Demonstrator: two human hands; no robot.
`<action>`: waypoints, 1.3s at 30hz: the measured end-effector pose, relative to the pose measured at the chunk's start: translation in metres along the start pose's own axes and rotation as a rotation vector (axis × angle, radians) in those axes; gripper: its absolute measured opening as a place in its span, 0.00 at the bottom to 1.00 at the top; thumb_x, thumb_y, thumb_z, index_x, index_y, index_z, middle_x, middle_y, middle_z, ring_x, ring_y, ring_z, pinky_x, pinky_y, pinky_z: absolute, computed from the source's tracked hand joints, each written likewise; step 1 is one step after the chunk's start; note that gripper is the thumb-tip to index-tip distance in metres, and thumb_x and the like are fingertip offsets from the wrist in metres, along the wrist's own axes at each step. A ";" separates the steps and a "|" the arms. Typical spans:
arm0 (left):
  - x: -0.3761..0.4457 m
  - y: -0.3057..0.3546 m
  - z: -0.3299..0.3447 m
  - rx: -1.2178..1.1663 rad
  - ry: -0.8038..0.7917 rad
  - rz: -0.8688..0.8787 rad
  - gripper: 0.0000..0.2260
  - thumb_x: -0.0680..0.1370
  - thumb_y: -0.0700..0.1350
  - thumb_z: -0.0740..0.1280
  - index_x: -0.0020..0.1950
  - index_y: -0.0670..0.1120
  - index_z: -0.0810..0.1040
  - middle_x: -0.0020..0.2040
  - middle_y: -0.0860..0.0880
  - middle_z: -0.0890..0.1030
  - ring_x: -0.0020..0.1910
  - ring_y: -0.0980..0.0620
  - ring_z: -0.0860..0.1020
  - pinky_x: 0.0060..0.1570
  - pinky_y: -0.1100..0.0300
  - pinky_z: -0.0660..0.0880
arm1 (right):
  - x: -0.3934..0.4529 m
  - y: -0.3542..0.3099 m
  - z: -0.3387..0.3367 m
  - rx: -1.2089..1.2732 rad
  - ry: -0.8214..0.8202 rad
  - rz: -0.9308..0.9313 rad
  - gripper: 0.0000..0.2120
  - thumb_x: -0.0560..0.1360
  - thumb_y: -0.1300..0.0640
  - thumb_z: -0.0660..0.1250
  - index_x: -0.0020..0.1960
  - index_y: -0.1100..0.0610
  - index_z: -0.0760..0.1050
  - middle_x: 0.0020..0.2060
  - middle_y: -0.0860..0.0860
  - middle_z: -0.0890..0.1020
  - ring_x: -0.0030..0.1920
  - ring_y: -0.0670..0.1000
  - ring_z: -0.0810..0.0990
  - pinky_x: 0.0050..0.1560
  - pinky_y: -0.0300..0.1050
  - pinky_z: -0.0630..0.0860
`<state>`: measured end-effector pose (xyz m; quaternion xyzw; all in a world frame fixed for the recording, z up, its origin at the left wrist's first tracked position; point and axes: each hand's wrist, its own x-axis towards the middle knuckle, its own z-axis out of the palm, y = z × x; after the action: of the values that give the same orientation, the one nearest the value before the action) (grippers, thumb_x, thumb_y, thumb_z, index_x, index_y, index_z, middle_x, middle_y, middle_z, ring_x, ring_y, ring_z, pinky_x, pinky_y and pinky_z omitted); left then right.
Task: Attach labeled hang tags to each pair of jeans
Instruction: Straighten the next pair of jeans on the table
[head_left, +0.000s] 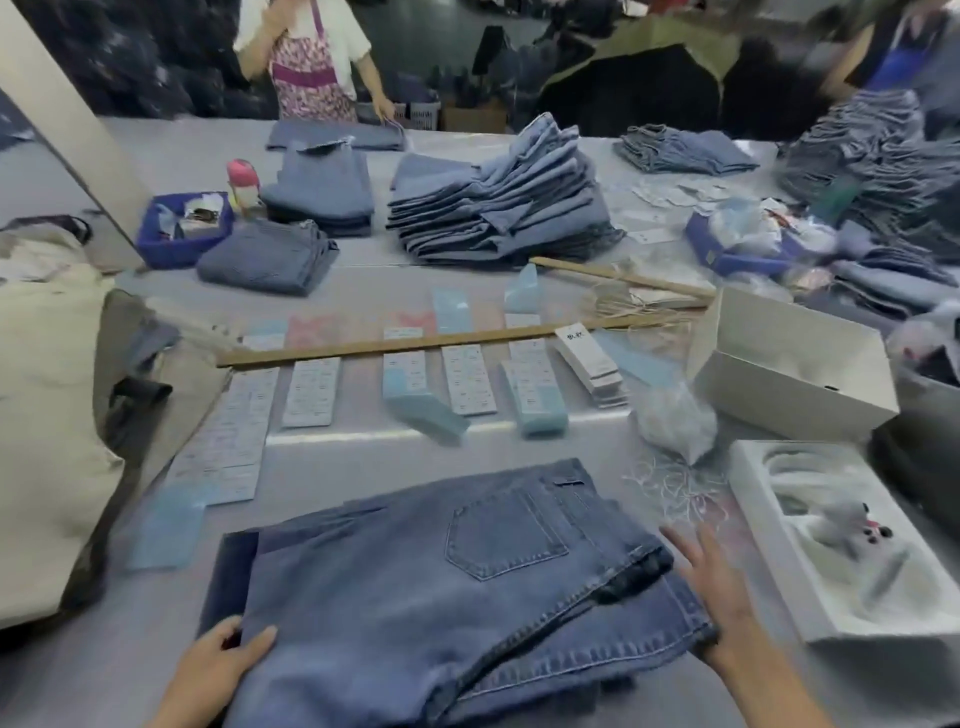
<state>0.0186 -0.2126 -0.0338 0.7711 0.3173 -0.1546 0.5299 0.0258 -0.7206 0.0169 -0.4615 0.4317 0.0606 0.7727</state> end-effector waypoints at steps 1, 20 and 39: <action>-0.001 -0.004 0.000 0.092 0.027 0.035 0.06 0.73 0.40 0.78 0.44 0.40 0.83 0.49 0.40 0.85 0.46 0.46 0.78 0.51 0.54 0.69 | -0.001 0.001 -0.002 -0.134 0.061 -0.092 0.12 0.83 0.46 0.61 0.56 0.52 0.77 0.51 0.56 0.82 0.52 0.59 0.81 0.49 0.56 0.79; 0.019 -0.009 0.021 0.023 0.199 0.104 0.08 0.76 0.40 0.75 0.40 0.38 0.80 0.39 0.40 0.82 0.40 0.42 0.78 0.42 0.51 0.71 | -0.030 -0.011 -0.015 -0.735 0.067 -0.297 0.05 0.76 0.63 0.73 0.51 0.59 0.80 0.33 0.51 0.85 0.31 0.50 0.85 0.29 0.40 0.78; 0.010 0.028 -0.051 0.020 0.408 0.401 0.10 0.73 0.51 0.77 0.45 0.48 0.80 0.40 0.47 0.84 0.39 0.49 0.79 0.38 0.56 0.75 | -0.061 -0.019 0.018 -0.932 -0.104 -0.632 0.12 0.75 0.53 0.75 0.52 0.41 0.76 0.37 0.47 0.83 0.33 0.44 0.80 0.36 0.42 0.76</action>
<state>0.0391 -0.1697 0.0006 0.8388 0.2568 0.1085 0.4677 0.0085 -0.6993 0.0774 -0.8571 0.1615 0.0330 0.4881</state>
